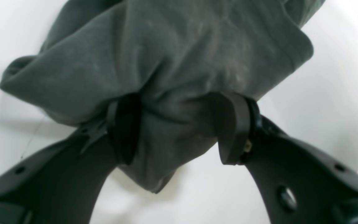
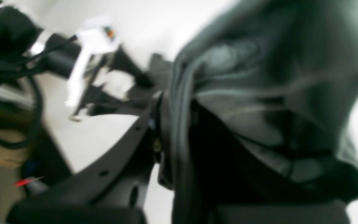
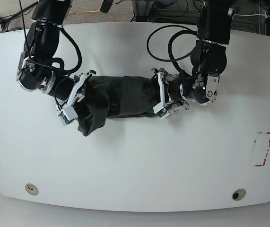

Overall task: Fold the T-shirt properly
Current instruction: 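Fold the strip ends inward with both grippers toward each other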

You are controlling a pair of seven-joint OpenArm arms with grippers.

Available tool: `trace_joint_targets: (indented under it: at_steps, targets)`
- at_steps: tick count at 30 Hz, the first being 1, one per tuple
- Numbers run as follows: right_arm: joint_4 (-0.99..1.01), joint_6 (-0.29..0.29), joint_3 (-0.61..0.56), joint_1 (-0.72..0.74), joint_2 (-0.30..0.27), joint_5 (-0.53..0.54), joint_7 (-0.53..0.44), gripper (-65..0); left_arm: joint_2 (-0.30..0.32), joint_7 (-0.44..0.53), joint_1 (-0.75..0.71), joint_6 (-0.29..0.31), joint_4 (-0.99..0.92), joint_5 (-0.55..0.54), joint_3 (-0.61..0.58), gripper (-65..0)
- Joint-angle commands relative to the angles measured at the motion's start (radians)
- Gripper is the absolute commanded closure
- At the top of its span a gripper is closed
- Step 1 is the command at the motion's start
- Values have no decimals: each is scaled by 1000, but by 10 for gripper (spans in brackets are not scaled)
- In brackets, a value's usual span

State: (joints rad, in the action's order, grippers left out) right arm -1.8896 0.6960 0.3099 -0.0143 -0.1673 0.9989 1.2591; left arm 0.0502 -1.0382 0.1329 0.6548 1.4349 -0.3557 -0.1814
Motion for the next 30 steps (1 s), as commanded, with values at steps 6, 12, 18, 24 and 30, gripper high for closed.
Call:
trace_joint_targets:
  at_steps: [6,12,18,24,30]
  targets:
    - [25,2,-44,18,140,31,-37,0,0,-23,6,-2,4,13,1,-358]
    - [98,2,-47,49,186,31,-49,0,-3,-23,-3,-2,5,11,3,-358]
    - [201,2,-47,89,190,31,-89,-87,-5,-21,-6,1,11,10,21,-358]
    - [219,2,-53,95,196,31,-101,-444,-6,-21,-2,1,11,7,50,-358]
    - [221,-28,-116,86,196,31,-169,-650,-8,-20,0,4,11,5,81,-358]
